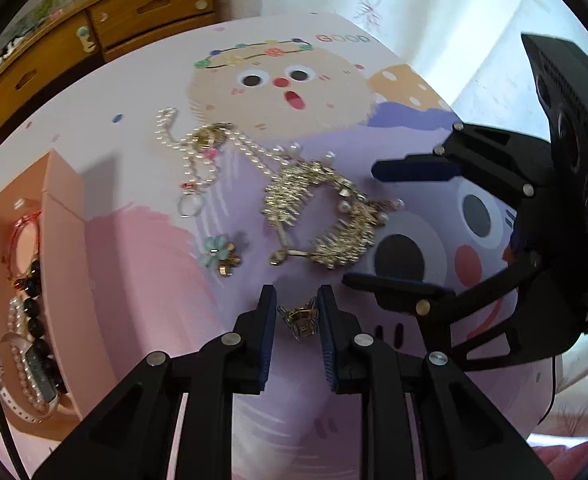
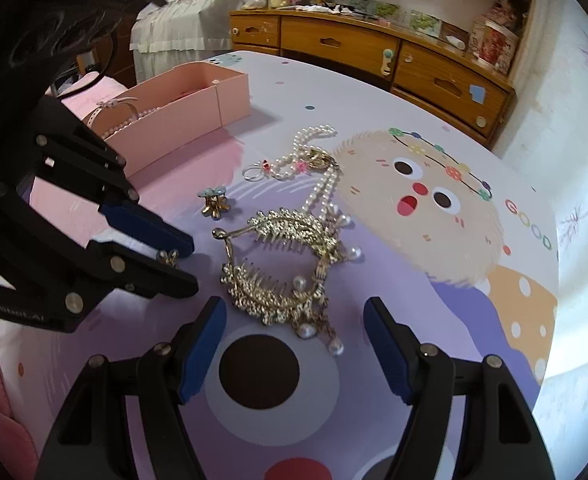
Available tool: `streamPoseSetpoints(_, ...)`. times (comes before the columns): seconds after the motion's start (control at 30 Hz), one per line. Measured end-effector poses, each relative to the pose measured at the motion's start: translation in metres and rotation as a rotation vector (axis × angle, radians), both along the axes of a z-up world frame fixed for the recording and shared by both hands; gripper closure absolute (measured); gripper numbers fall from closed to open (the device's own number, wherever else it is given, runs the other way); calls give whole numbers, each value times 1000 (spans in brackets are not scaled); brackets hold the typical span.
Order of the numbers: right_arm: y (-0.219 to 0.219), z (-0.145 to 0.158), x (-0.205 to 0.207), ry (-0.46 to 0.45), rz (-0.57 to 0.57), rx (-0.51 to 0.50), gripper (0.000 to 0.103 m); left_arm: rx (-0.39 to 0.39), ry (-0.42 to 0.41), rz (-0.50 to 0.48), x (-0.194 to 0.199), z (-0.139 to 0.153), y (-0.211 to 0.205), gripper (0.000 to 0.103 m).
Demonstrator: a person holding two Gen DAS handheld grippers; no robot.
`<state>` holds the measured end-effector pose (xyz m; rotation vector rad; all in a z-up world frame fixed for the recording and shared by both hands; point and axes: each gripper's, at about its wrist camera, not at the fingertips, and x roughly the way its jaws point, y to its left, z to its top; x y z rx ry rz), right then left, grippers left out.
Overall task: Organize jewelry
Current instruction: 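Grasp gold charm with left tool while right tool grasps gold leaf hair comb, then drop gold charm into tray with left tool while right tool drops comb there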
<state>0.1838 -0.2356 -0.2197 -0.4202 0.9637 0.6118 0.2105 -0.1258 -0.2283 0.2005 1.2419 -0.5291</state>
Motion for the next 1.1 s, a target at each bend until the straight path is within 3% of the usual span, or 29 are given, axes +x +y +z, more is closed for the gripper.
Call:
streamPoseSetpoints(0.33,19,-3,7,-1,-17,50,32,29,-11,114,-1,22,35,84)
streamPoseSetpoints(0.37,21,-3,8,-4,-24,45,33,31,-13,123,-2,25,39,84)
streamPoseSetpoints(0.43,24,-1,9,-6,-37,43,44,31,-20,134,-4,30,45,84)
streamPoseSetpoints(0.67,36,3,9,13,-58,8,45,26,-49,163,-10,46,58,84)
streamPoseSetpoints(1.1,66,45,-13,-6,-137,99,45,20,-158,200,-24,87,101,84)
